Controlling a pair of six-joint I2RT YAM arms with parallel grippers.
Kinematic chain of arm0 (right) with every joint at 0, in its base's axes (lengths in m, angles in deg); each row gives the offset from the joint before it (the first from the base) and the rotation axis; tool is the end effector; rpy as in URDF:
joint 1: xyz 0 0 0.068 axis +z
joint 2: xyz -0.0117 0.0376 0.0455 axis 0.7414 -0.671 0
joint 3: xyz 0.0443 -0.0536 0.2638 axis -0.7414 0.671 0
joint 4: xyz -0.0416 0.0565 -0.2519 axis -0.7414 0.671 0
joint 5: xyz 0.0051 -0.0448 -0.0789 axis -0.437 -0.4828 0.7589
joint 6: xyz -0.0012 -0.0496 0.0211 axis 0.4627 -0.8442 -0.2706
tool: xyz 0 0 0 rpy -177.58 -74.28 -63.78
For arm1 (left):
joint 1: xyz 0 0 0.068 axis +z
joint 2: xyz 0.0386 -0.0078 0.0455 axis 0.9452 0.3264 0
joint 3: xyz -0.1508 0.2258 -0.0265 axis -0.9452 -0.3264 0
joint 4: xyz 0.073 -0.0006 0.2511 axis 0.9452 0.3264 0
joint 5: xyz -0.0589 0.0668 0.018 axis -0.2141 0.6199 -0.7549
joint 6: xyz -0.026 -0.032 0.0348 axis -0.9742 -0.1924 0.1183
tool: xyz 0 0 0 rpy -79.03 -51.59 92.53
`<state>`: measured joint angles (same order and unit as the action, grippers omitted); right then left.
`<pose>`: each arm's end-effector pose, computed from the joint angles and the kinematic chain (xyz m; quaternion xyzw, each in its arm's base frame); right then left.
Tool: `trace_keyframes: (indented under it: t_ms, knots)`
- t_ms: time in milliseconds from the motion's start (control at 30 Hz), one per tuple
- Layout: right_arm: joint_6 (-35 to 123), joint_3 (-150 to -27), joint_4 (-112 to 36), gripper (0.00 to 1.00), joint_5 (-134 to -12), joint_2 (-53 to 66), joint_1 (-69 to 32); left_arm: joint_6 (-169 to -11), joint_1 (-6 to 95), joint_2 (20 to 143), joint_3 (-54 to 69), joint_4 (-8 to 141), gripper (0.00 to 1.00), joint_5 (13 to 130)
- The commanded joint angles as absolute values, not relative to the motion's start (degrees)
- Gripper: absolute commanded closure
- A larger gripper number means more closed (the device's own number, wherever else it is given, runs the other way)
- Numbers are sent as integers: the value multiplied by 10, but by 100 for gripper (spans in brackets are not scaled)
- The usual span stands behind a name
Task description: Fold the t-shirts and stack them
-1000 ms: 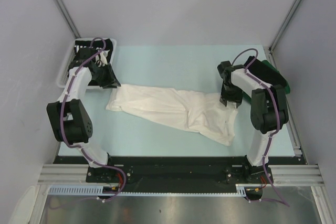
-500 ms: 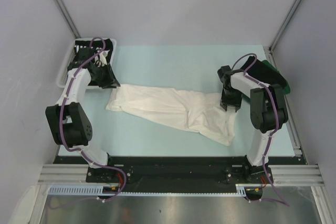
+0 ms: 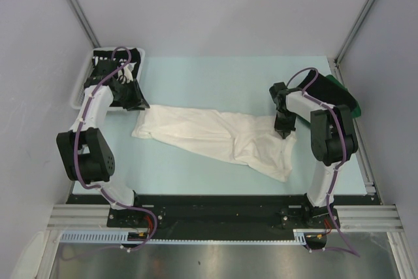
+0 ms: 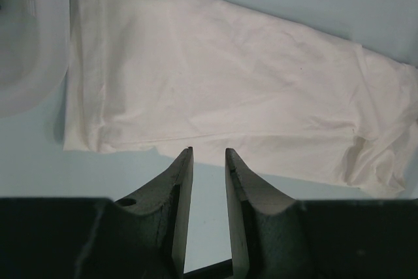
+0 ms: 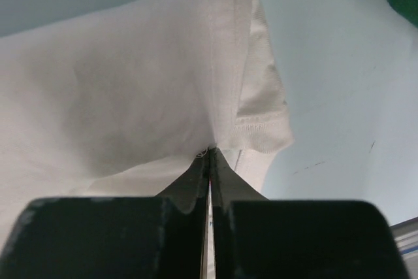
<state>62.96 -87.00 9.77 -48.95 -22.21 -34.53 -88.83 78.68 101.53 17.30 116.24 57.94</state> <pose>0.3478 0.0720 0.1593 0.1133 0.9820 -0.1188 0.0938 0.3484 0.0341 0.2830 -0.1044 0.9473 -0.1878 0.2378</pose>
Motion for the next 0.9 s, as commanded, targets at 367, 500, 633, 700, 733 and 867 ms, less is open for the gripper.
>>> trace_keyframes:
  t_ms: [367,500,633,700,733,867]
  knots:
    - [614,-835,95,100,-467,-259,-353,-875,784,987,171,1157,69,569]
    - [608,-835,84,100,-469,-267,-355,-873,783,984,172,1160,69,572]
    - [604,-835,69,100,-474,-274,-361,-872,783,981,172,1161,69,576]
    - [601,-835,64,100,-477,-277,-366,-872,784,980,173,1162,69,578]
    - [598,-838,55,100,-479,-278,-368,-872,783,980,173,1163,69,578]
    - [580,-845,41,100,-468,-286,-373,-870,784,976,175,1164,69,581]
